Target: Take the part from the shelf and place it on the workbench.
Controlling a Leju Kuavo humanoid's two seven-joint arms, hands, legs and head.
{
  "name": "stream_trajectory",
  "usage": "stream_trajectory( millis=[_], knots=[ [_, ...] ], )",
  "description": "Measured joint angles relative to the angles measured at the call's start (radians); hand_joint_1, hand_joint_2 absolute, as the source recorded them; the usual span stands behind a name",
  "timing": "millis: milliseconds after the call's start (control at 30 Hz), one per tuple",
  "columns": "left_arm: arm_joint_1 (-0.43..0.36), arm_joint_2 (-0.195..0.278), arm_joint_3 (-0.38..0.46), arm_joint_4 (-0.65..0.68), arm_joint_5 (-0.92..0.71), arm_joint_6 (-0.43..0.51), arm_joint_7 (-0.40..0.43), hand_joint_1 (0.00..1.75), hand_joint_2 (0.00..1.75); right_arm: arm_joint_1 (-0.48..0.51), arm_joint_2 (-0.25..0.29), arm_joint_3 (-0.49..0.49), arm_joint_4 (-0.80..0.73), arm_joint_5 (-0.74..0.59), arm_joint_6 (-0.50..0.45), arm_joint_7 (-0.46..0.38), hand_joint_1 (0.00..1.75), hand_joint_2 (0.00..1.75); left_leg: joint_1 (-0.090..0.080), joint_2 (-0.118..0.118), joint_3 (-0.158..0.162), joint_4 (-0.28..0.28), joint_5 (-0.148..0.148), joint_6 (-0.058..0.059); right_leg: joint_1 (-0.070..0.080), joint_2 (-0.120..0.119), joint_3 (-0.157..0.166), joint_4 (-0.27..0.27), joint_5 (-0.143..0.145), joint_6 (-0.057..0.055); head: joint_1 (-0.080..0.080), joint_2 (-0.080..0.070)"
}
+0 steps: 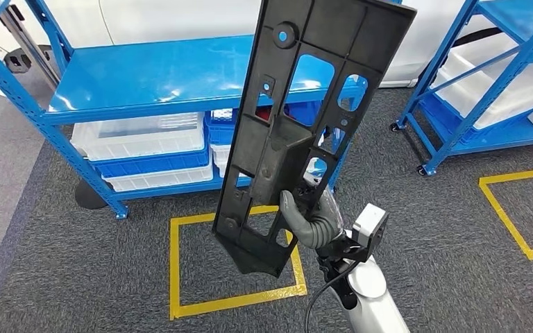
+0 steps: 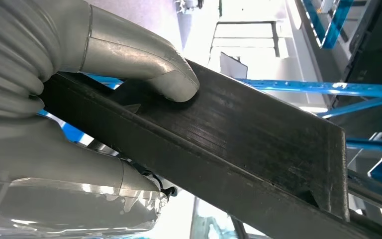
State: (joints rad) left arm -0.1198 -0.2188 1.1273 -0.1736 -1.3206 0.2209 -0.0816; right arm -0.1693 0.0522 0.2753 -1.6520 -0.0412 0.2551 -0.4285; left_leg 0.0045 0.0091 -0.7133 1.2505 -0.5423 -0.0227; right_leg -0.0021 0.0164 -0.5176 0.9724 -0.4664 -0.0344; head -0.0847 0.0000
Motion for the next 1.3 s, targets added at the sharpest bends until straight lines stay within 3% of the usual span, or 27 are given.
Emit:
stream_trajectory(
  millis=[33, 67, 133, 200, 267, 300, 333, 400, 467, 500, 533, 567, 633, 700, 767, 833, 900, 967, 1033, 1067, 1100, 1133, 1200, 1267, 1300],
  knots=[
    [-0.001, 0.0, 0.0, 0.0, 0.0, 0.0, -0.001, 0.0, 1.75, 0.003, 0.0, -0.001, 0.0, 0.0, 0.0, 0.001, 1.75, 1.75, 0.004, 0.0, -0.004, 0.033, -0.009, -0.005, -0.002, 0.007, -0.007, 0.003, 0.004, 0.002, 0.0, 0.0],
    [-0.001, 0.0, 0.0, 0.0, 0.0, 0.0, -0.001, 0.0, 1.75, 0.006, 0.0, -0.003, 0.0, 0.0, 0.0, 0.001, 1.75, 1.75, 0.007, 0.0, 0.011, 0.026, 0.002, -0.008, -0.004, 0.015, -0.012, 0.006, 0.006, 0.005, 0.0, 0.0],
    [0.001, 0.001, 0.0, 0.0, -0.002, 0.0, 0.0, 0.0, 1.75, 0.008, -0.001, -0.006, 0.0, 0.0, 0.001, 0.001, 1.75, 1.75, 0.016, -0.015, 0.088, -0.092, 0.055, -0.014, -0.009, 0.034, -0.021, 0.016, 0.007, 0.012, 0.0, 0.0],
    [0.004, 0.001, -0.001, 0.0, -0.005, 0.0, 0.0, 0.0, 1.75, 0.009, -0.001, -0.008, -0.001, -0.001, 0.001, 0.001, 1.75, 1.75, 0.022, -0.053, 0.159, -0.208, 0.081, -0.013, -0.013, 0.054, -0.034, 0.027, 0.007, 0.024, 0.0, 0.0],
    [0.006, 0.001, -0.001, 0.0, -0.008, 0.0, 0.0, 0.0, 1.75, 0.012, -0.002, -0.01, -0.004, -0.003, 0.002, 0.001, 1.75, 1.75, 0.021, -0.069, 0.177, -0.24, 0.074, -0.007, -0.013, 0.072, -0.047, 0.033, 0.012, 0.039, 0.0, 0.0],
    [0.005, 0.002, -0.002, 0.0, -0.009, 0.001, 0.0, 0.0, 1.75, 0.015, -0.003, -0.012, -0.005, -0.004, 0.003, 0.001, 1.75, 1.75, 0.022, -0.06, 0.174, -0.244, 0.074, -0.001, -0.013, 0.081, -0.051, 0.033, 0.016, 0.045, 0.0, 0.0],
    [0.005, 0.001, -0.003, 0.0, -0.009, 0.001, 0.001, 0.0, 1.75, 0.018, -0.005, -0.015, -0.007, -0.004, 0.004, 0.001, 1.75, 1.75, 0.022, -0.049, 0.174, -0.248, 0.074, 0.007, -0.014, 0.077, -0.055, 0.037, 0.014, 0.051, 0.0, 0.0],
    [0.005, 0.001, -0.004, 0.0, -0.01, 0.002, 0.002, 0.0, 1.75, 0.021, -0.01, -0.021, -0.014, -0.006, 0.005, 0.001, 1.75, 1.75, 0.023, -0.026, 0.172, -0.253, 0.079, 0.023, -0.014, 0.04, -0.084, 0.088, -0.016, 0.06, 0.0, 0.0],
    [0.008, 0.001, -0.004, 0.0, -0.012, 0.003, 0.002, 0.0, 1.75, 0.023, -0.014, -0.023, -0.018, -0.009, 0.008, 0.0, 1.75, 1.75, 0.018, -0.002, 0.17, -0.254, 0.08, 0.033, -0.013, 0.0, -0.148, 0.214, -0.077, 0.066, 0.0, 0.0],
    [0.01, 0.001, -0.004, 0.0, -0.014, 0.003, 0.002, 0.0, 1.75, 0.026, -0.016, -0.024, -0.02, -0.01, 0.009, 0.0, 1.75, 1.75, 0.016, 0.01, 0.17, -0.254, 0.079, 0.035, -0.014, -0.005, -0.18, 0.279, -0.098, 0.068, 0.0, 0.0],
    [0.01, 0.002, -0.004, 0.0, -0.015, 0.003, 0.003, 0.0, 1.75, 0.031, -0.019, -0.026, -0.022, -0.012, 0.011, 0.0, 1.75, 1.75, 0.015, 0.022, 0.169, -0.254, 0.079, 0.036, -0.014, -0.007, -0.201, 0.319, -0.104, 0.069, 0.0, 0.0],
    [0.01, 0.002, -0.004, 0.0, -0.016, 0.003, 0.003, 0.0, 1.75, 0.036, -0.021, -0.029, -0.025, -0.015, 0.012, 0.0, 1.75, 1.75, 0.014, 0.032, 0.17, -0.253, 0.078, 0.036, -0.014, -0.01, -0.203, 0.321, -0.091, 0.069, 0.0, 0.0],
    [0.007, 0.002, -0.004, 0.0, -0.017, 0.004, 0.004, 0.0, 1.75, 0.041, -0.027, -0.036, -0.034, -0.023, 0.016, 0.0, 1.75, 1.75, 0.012, 0.051, 0.173, -0.253, 0.075, 0.035, -0.012, -0.028, -0.151, 0.214, -0.022, 0.063, 0.0, 0.0],
    [0.005, 0.002, -0.004, 0.0, -0.015, 0.007, 0.004, 0.0, 1.75, 0.04, -0.031, -0.042, -0.044, -0.032, 0.018, -0.001, 1.75, 1.75, 0.006, 0.068, 0.176, -0.251, 0.07, 0.029, -0.002, -0.069, -0.09, 0.087, 0.023, 0.051, 0.0, 0.0],
    [0.002, 0.002, -0.004, 0.0, -0.013, 0.01, 0.003, 0.0, 1.75, 0.038, -0.033, -0.048, -0.051, -0.039, 0.02, -0.002, 1.75, 1.75, 0.0, 0.086, 0.177, -0.25, 0.068, 0.02, 0.007, -0.084, -0.076, 0.045, 0.025, 0.038, 0.0, 0.0],
    [-0.003, 0.002, -0.004, 0.0, -0.012, 0.013, 0.002, 0.0, 1.75, 0.042, -0.034, -0.055, -0.056, -0.045, 0.023, -0.003, 1.75, 1.75, -0.001, 0.098, 0.179, -0.249, 0.062, 0.009, 0.005, -0.062, -0.08, 0.04, 0.029, 0.025, 0.0, 0.0],
    [-0.009, 0.003, -0.005, 0.0, -0.016, 0.015, 0.002, 0.0, 1.75, 0.046, -0.035, -0.062, -0.064, -0.052, 0.025, -0.004, 1.75, 1.75, 0.002, 0.062, 0.164, -0.209, 0.029, 0.0, -0.001, -0.042, -0.079, 0.033, 0.035, 0.012, 0.0, 0.0],
    [-0.01, 0.004, -0.006, 0.0, -0.022, 0.016, 0.002, 0.0, 1.75, 0.054, -0.035, -0.067, -0.075, -0.058, 0.027, -0.005, 1.75, 1.75, 0.005, 0.013, 0.112, -0.087, -0.038, -0.003, -0.003, -0.02, -0.079, 0.031, 0.038, 0.004, 0.0, 0.0],
    [-0.008, 0.007, -0.007, 0.0, -0.027, 0.015, 0.002, 0.0, 1.75, 0.072, -0.035, -0.073, -0.087, -0.061, 0.028, -0.004, 1.75, 1.75, 0.005, 0.001, 0.057, 0.033, -0.08, -0.004, -0.002, 0.004, -0.079, 0.033, 0.038, 0.002, 0.0, 0.0],
    [-0.007, 0.008, -0.008, 0.0, -0.029, 0.014, 0.001, 0.0, 1.75, 0.084, -0.035, -0.076, -0.094, -0.061, 0.028, -0.003, 1.75, 1.75, 0.006, 0.0, 0.049, 0.046, -0.071, -0.004, -0.001, 0.017, -0.079, 0.034, 0.038, 0.003, 0.0, 0.0],
    [-0.007, 0.01, -0.01, 0.0, -0.03, 0.013, 0.0, 0.0, 1.75, 0.096, -0.035, -0.079, -0.103, -0.061, 0.027, -0.002, 1.75, 1.75, 0.006, -0.001, 0.059, 0.019, -0.044, -0.002, -0.002, 0.031, -0.078, 0.036, 0.038, 0.003, 0.0, 0.0],
    [-0.007, 0.011, -0.011, 0.0, -0.032, 0.012, -0.001, 0.0, 1.75, 0.108, -0.035, -0.083, -0.114, -0.061, 0.026, -0.001, 1.75, 1.75, 0.007, -0.008, 0.085, -0.043, -0.004, -0.001, -0.002, 0.044, -0.078, 0.039, 0.037, 0.004, 0.0, 0.0],
    [-0.006, 0.014, -0.014, 0.0, -0.035, 0.012, -0.002, 0.0, 1.75, 0.124, -0.035, -0.088, -0.134, -0.059, 0.024, 0.001, 1.75, 1.75, 0.012, -0.056, 0.142, -0.176, 0.053, 0.005, -0.003, 0.07, -0.083, 0.048, 0.035, 0.011, 0.0, 0.0],
    [-0.004, 0.017, -0.014, 0.0, -0.033, 0.014, -0.004, 0.0, 1.75, 0.138, -0.035, -0.094, -0.151, -0.056, 0.024, 0.002, 1.75, 1.75, 0.013, -0.091, 0.163, -0.23, 0.063, 0.009, -0.007, 0.093, -0.095, 0.054, 0.039, 0.024, 0.0, 0.0],
    [-0.004, 0.018, -0.014, -0.001, -0.03, 0.015, -0.006, 0.0, 1.75, 0.145, -0.035, -0.097, -0.158, -0.056, 0.024, 0.003, 1.75, 1.75, 0.012, -0.086, 0.164, -0.234, 0.063, 0.012, -0.009, 0.104, -0.1, 0.054, 0.042, 0.032, 0.0, 0.0]
  ],
)
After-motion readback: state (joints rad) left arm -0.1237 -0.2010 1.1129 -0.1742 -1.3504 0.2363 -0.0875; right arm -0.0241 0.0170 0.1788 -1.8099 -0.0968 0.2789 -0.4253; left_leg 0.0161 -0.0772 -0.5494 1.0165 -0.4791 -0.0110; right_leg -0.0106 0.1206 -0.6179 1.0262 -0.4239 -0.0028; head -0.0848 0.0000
